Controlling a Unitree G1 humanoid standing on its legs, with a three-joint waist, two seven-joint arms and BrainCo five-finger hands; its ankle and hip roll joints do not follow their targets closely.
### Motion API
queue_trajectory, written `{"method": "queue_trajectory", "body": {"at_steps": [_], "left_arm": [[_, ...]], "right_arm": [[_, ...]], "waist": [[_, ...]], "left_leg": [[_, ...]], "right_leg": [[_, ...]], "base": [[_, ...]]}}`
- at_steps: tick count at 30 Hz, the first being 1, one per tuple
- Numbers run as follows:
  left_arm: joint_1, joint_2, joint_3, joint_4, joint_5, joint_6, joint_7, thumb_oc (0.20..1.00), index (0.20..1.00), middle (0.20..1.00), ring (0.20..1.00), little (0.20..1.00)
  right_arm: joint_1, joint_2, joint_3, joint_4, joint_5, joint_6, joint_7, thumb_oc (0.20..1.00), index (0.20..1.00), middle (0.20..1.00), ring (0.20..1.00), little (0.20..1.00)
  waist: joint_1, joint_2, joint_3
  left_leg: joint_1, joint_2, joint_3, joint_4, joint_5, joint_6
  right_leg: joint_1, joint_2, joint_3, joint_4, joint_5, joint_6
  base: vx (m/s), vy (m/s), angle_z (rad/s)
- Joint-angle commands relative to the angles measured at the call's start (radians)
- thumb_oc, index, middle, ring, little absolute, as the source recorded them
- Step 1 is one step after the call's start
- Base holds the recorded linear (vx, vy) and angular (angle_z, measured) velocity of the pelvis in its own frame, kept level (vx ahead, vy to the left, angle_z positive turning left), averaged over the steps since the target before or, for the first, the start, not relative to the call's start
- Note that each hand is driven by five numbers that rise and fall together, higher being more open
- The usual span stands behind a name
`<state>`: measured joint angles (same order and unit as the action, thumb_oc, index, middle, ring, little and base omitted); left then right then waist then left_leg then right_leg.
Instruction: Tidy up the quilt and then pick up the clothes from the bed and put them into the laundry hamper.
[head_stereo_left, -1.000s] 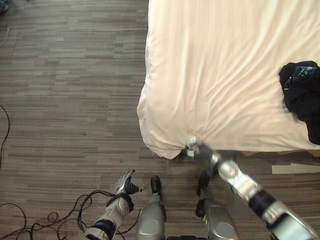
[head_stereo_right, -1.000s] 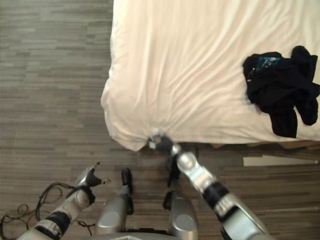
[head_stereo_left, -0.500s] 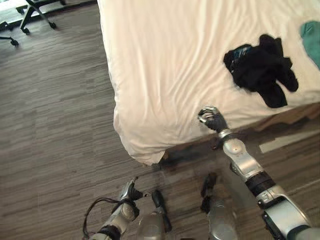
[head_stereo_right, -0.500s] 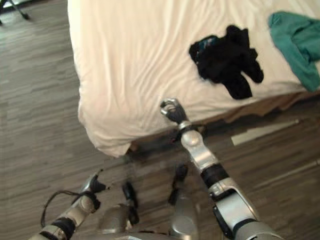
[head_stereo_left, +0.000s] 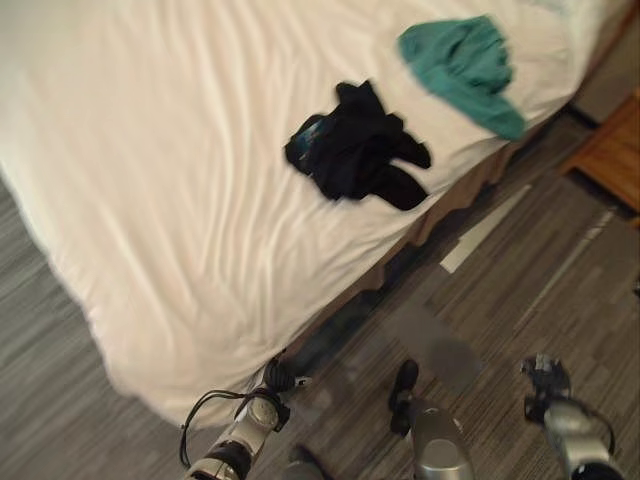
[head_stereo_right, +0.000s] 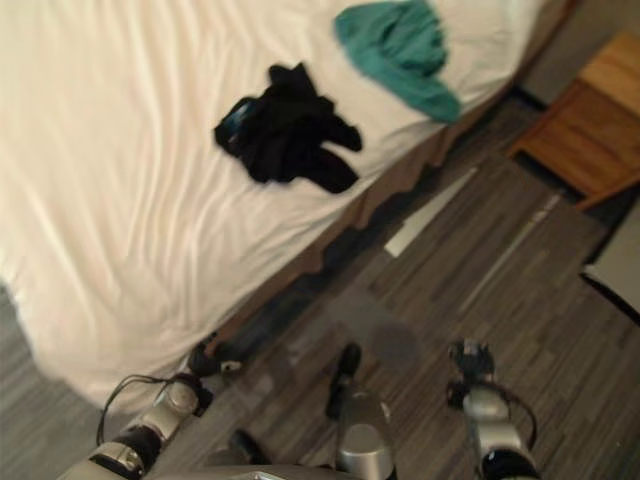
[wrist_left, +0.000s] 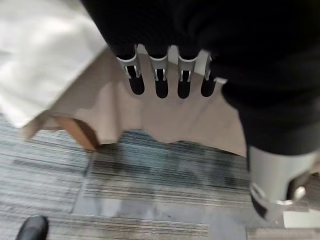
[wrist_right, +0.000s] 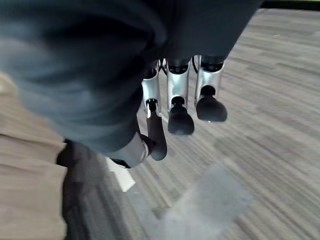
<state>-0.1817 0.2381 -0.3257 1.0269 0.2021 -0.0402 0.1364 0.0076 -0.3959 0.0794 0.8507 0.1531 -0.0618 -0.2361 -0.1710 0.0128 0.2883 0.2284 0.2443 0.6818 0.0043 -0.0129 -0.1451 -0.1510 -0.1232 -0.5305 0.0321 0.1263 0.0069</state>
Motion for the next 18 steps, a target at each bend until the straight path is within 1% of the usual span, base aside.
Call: {"method": "queue_trajectory", "body": {"at_steps": [1, 2, 3, 4, 5, 6, 7, 8, 9, 10, 11, 12, 13, 14, 15, 16, 17, 18], "left_arm": [[-0.023, 0.0, -0.046, 0.009, 0.026, -0.009, -0.007, 1.0, 1.0, 1.0, 1.0, 1.0], [-0.027, -0.003, -0.055, 0.011, 0.025, -0.008, -0.004, 1.0, 1.0, 1.0, 1.0, 1.0], [-0.034, -0.006, -0.062, 0.015, 0.018, -0.009, 0.003, 1.0, 1.0, 1.0, 1.0, 1.0], [-0.045, -0.017, -0.079, 0.032, 0.005, -0.014, 0.017, 1.0, 1.0, 1.0, 1.0, 1.0], [-0.046, -0.017, -0.079, 0.033, 0.005, -0.014, 0.018, 1.0, 1.0, 1.0, 1.0, 1.0], [-0.055, -0.028, -0.083, 0.05, 0.001, -0.015, 0.025, 1.0, 1.0, 1.0, 1.0, 1.0], [-0.061, -0.042, -0.086, 0.058, -0.002, -0.017, 0.034, 1.0, 1.0, 1.0, 1.0, 1.0], [-0.066, -0.051, -0.087, 0.072, 0.0, -0.018, 0.041, 1.0, 1.0, 1.0, 1.0, 1.0], [-0.07, -0.053, -0.085, 0.078, -0.001, -0.021, 0.046, 1.0, 1.0, 1.0, 1.0, 1.0], [-0.071, -0.055, -0.085, 0.08, 0.0, -0.025, 0.054, 1.0, 1.0, 1.0, 1.0, 1.0], [-0.071, -0.056, -0.085, 0.08, 0.0, -0.025, 0.054, 1.0, 1.0, 1.0, 1.0, 1.0], [-0.071, -0.057, -0.085, 0.084, 0.006, -0.026, 0.059, 1.0, 1.0, 1.0, 1.0, 1.0], [-0.067, -0.06, -0.086, 0.085, 0.012, -0.028, 0.062, 1.0, 1.0, 1.0, 1.0, 1.0], [-0.063, -0.061, -0.082, 0.086, 0.017, -0.029, 0.064, 1.0, 1.0, 1.0, 1.0, 1.0], [-0.059, -0.062, -0.085, 0.082, 0.022, -0.029, 0.062, 1.0, 1.0, 1.0, 1.0, 1.0], [-0.053, -0.064, -0.087, 0.086, 0.027, -0.028, 0.058, 1.0, 1.0, 1.0, 1.0, 1.0], [-0.048, -0.066, -0.097, 0.087, 0.036, -0.025, 0.054, 1.0, 1.0, 1.0, 1.0, 1.0], [-0.046, -0.062, -0.102, 0.086, 0.042, -0.024, 0.048, 1.0, 1.0, 1.0, 1.0, 1.0]], "right_arm": [[-0.047, 0.036, 0.028, 0.101, -0.061, 0.017, 0.039, 1.0, 1.0, 1.0, 1.0, 1.0], [-0.042, 0.04, 0.05, 0.123, -0.077, 0.023, 0.046, 1.0, 1.0, 1.0, 1.0, 1.0], [-0.046, 0.042, 0.08, 0.149, -0.102, 0.036, 0.051, 1.0, 1.0, 1.0, 1.0, 1.0], [-0.043, 0.063, 0.114, 0.194, -0.126, 0.042, 0.054, 1.0, 1.0, 1.0, 1.0, 1.0], [-0.043, 0.064, 0.114, 0.195, -0.126, 0.041, 0.054, 1.0, 1.0, 1.0, 1.0, 1.0], [-0.047, 0.078, 0.126, 0.224, -0.129, 0.048, 0.052, 1.0, 1.0, 1.0, 1.0, 1.0], [-0.047, 0.088, 0.13, 0.252, -0.134, 0.053, 0.051, 1.0, 1.0, 1.0, 1.0, 1.0], [-0.053, 0.094, 0.139, 0.278, -0.146, 0.057, 0.052, 1.0, 1.0, 1.0, 1.0, 1.0], [-0.056, 0.097, 0.147, 0.29, -0.156, 0.059, 0.048, 1.0, 1.0, 1.0, 1.0, 1.0], [-0.053, 0.102, 0.152, 0.292, -0.169, 0.059, 0.048, 1.0, 1.0, 1.0, 1.0, 1.0], [-0.053, 0.102, 0.152, 0.292, -0.169, 0.059, 0.048, 1.0, 1.0, 1.0, 1.0, 1.0], [-0.052, 0.099, 0.153, 0.291, -0.18, 0.06, 0.046, 1.0, 1.0, 1.0, 1.0, 1.0], [-0.045, 0.097, 0.151, 0.291, -0.194, 0.06, 0.046, 1.0, 1.0, 1.0, 1.0, 1.0], [-0.033, 0.097, 0.142, 0.289, -0.196, 0.055, 0.043, 1.0, 1.0, 1.0, 1.0, 1.0], [-0.025, 0.096, 0.138, 0.289, -0.197, 0.055, 0.042, 1.0, 1.0, 1.0, 1.0, 1.0], [-0.014, 0.097, 0.132, 0.298, -0.196, 0.056, 0.043, 1.0, 1.0, 1.0, 1.0, 1.0], [0.0, 0.102, 0.116, 0.301, -0.191, 0.055, 0.045, 1.0, 1.0, 1.0, 1.0, 1.0], [0.012, 0.105, 0.102, 0.305, -0.189, 0.054, 0.044, 1.0, 1.0, 1.0, 1.0, 1.0]], "waist": [[0.02, -0.022, 0.004], [0.032, -0.033, 0.004], [0.059, -0.047, 0.003], [0.085, -0.085, 0.003], [0.085, -0.087, 0.001], [0.091, -0.095, 0.001], [0.094, -0.1, 0.001], [0.096, -0.102, -0.004], [0.103, -0.1, -0.008], [0.104, -0.093, -0.022], [0.108, -0.094, -0.02], [0.098, -0.084, -0.027], [0.091, -0.074, -0.031], [0.084, -0.062, -0.037], [0.084, -0.056, -0.042], [0.086, -0.047, -0.053], [0.077, -0.039, -0.06], [0.069, -0.034, -0.06]], "left_leg": [[-0.124, 0.045, -0.108, 0.28, 0.103, -0.071], [-0.15, 0.059, -0.184, 0.354, 0.113, -0.066], [-0.203, -0.003, -0.341, 0.424, 0.074, -0.023], [-0.287, -0.112, -0.499, 0.428, 0.011, 0.033], [-0.288, -0.115, -0.497, 0.426, 0.014, 0.035], [-0.304, -0.132, -0.546, 0.399, -0.017, 0.042], [-0.315, -0.135, -0.585, 0.376, -0.037, 0.04], [-0.315, -0.14, -0.607, 0.333, -0.035, 0.039], [-0.313, -0.153, -0.639, 0.285, -0.039, 0.033], [-0.312, -0.155, -0.674, 0.166, -0.02, 0.024], [-0.304, -0.155, -0.671, 0.16, -0.018, 0.024], [-0.304, -0.126, -0.657, 0.109, 0.008, 0.018], [-0.302, -0.092, -0.607, 0.071, 0.041, 0.009], [-0.298, -0.056, -0.536, 0.034, 0.068, 0.006], [-0.288, -0.048, -0.507, 0.014, 0.075, 0.007], [-0.272, -0.053, -0.499, -0.003, 0.074, 0.015], [-0.261, -0.069, -0.503, -0.009, 0.07, 0.022], [-0.247, -0.093, -0.501, -0.006, 0.058, 0.034]], "right_leg": [[0.079, 0.018, 0.142, -0.024, -0.129, 0.101], [0.1, 0.04, 0.18, -0.044, -0.135, 0.08], [0.113, 0.057, 0.242, -0.062, -0.141, 0.068], [0.123, 0.045, 0.339, -0.063, -0.125, 0.071], [0.12, 0.043, 0.34, -0.063, -0.124, 0.072], [0.13, 0.043, 0.388, -0.064, -0.123, 0.083], [0.147, 0.042, 0.434, -0.072, -0.123, 0.093], [0.158, 0.039, 0.467, -0.083, -0.122, 0.103], [0.17, 0.041, 0.503, -0.091, -0.121, 0.114], [0.182, 0.043, 0.571, -0.102, -0.118, 0.132], [0.185, 0.043, 0.574, -0.103, -0.119, 0.132], [0.193, 0.042, 0.596, -0.107, -0.124, 0.141], [0.206, 0.029, 0.603, -0.113, -0.136, 0.149], [0.218, 0.013, 0.596, -0.108, -0.153, 0.156], [0.224, 0.008, 0.597, -0.104, -0.161, 0.155], [0.233, 0.006, 0.598, -0.081, -0.18, 0.154], [0.233, 0.003, 0.588, -0.03, -0.202, 0.149], [0.226, -0.004, 0.57, 0.05, -0.219, 0.157]], "base": [[0.23, -0.239, -1.29], [0.21, -0.14, -1.53], [0.19, 0.002, -1.95], [0.12, 0.062, -1.92], [0.13, 0.095, -2.53], [0.17, 0.113, -2.3], [0.25, 0.171, -2.02], [0.26, 0.222, -1.2], [0.33, 0.316, -1.19], [0.26, 0.256, -0.96], [0.26, 0.276, -1.32], [0.18, 0.248, -1.07], [0.28, 0.4, -1.26], [0.25, 0.349, -0.64], [0.3, 0.346, -0.56], [0.31, 0.287, -0.48], [0.35, 0.348, -0.42], [0.27, 0.306, -0.31]]}}
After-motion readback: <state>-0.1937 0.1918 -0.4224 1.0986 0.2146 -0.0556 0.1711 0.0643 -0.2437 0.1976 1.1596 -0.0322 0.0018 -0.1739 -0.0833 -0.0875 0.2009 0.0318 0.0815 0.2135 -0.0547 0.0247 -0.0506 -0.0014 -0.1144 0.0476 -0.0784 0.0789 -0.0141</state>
